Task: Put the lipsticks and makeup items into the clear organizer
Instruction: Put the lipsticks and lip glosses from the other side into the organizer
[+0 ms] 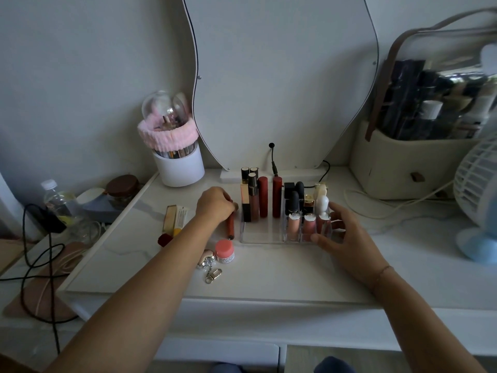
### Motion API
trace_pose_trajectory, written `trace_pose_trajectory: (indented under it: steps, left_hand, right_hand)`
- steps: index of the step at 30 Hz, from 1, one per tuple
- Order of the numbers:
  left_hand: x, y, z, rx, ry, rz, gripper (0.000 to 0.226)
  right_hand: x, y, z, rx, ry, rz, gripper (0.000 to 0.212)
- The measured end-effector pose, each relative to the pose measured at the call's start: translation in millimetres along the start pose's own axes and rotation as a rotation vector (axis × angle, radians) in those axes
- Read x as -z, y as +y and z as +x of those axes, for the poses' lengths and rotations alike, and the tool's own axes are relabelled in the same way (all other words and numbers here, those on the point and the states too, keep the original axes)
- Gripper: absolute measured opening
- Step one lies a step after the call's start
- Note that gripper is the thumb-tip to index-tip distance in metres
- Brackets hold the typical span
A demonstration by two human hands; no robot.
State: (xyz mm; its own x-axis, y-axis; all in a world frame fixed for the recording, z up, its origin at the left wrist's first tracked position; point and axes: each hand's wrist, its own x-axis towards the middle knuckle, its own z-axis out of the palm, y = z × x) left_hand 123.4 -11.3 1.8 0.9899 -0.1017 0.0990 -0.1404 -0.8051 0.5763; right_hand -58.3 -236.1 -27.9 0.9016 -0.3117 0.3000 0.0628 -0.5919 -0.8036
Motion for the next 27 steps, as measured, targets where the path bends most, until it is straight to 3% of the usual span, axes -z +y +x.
trace_pose_trajectory:
  steps: [16, 27]
  left_hand:
    - [4.6, -2.6, -3.6, 0.019, 0.002, -0.062, 0.027]
    - [58.4, 6.5, -7.8, -0.081, 0.198, -0.537, 0.012]
  right_hand:
    - [0.0, 0.9, -0.1, 0.016, 0.005, -0.003, 0.075]
    - [-0.1, 2.5, 0.3, 0.008, -0.006, 0.000, 0.074]
